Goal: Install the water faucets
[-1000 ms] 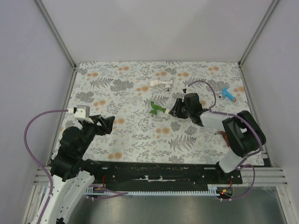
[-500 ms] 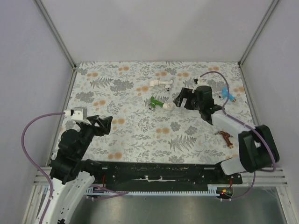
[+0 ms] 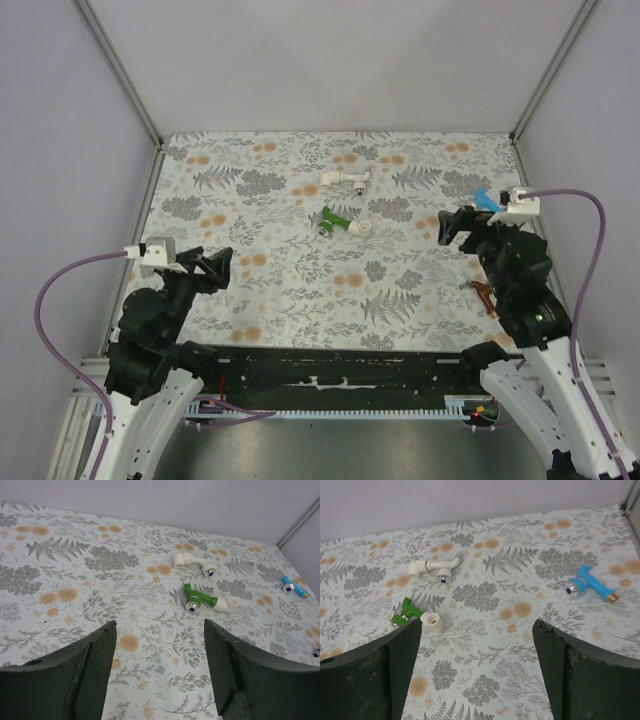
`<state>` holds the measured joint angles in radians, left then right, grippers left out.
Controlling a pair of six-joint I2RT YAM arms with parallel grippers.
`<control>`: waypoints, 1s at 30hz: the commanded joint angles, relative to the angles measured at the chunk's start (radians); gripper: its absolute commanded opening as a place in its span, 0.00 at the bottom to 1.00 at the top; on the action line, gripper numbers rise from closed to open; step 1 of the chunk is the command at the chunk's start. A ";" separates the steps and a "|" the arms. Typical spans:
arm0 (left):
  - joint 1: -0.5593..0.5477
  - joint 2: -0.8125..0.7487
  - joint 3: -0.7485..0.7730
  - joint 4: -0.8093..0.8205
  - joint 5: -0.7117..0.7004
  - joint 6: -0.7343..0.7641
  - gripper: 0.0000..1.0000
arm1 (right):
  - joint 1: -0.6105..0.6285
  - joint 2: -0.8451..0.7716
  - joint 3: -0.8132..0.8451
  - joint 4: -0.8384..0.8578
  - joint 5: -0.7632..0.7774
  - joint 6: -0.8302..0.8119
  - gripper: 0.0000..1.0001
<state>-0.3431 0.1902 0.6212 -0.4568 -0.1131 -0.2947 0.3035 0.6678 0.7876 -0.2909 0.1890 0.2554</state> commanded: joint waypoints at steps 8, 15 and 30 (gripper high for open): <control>0.006 -0.078 -0.046 0.183 -0.146 -0.030 0.82 | 0.000 -0.489 -0.046 -0.172 0.165 -0.238 0.98; 0.006 -0.217 -0.169 0.375 -0.272 -0.136 0.88 | 0.000 -0.663 -0.142 -0.142 0.173 -0.306 0.98; 0.007 -0.236 -0.121 0.296 -0.500 -0.116 0.89 | -0.001 -0.660 -0.188 -0.134 0.216 -0.308 0.98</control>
<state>-0.3424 0.0067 0.4641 -0.1783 -0.5453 -0.4026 0.3035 0.0177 0.6025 -0.4496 0.3752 -0.0364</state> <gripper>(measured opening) 0.889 0.980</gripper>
